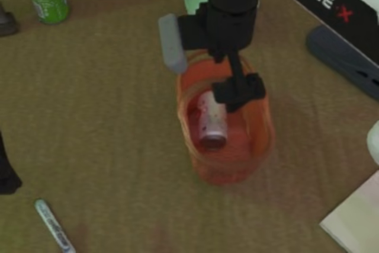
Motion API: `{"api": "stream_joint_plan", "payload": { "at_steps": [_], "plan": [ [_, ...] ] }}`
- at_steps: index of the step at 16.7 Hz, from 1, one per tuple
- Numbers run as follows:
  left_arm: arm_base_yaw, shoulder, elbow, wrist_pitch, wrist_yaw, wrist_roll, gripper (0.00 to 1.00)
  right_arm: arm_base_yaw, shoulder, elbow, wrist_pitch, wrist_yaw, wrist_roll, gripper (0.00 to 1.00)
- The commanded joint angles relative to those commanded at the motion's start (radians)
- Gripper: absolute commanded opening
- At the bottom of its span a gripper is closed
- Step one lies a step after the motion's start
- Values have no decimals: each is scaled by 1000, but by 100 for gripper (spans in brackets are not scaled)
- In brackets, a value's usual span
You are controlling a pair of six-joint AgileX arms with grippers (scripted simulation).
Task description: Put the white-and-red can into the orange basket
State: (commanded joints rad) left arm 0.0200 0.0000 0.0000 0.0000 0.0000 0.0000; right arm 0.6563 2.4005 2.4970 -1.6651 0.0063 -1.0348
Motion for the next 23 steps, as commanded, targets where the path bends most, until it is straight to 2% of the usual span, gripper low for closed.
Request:
{"api": "stream_joint_plan", "payload": {
  "at_steps": [7, 11, 23],
  "plan": [
    [0, 0, 0, 0, 0, 0, 100, 5, -41, -147, 105, -1, -1, 100],
    [0, 0, 0, 0, 0, 0, 100, 6, -44, -160, 115, -1, -1, 100],
    [0, 0, 0, 0, 0, 0, 100, 6, -44, -160, 115, -1, -1, 10]
  ]
}}
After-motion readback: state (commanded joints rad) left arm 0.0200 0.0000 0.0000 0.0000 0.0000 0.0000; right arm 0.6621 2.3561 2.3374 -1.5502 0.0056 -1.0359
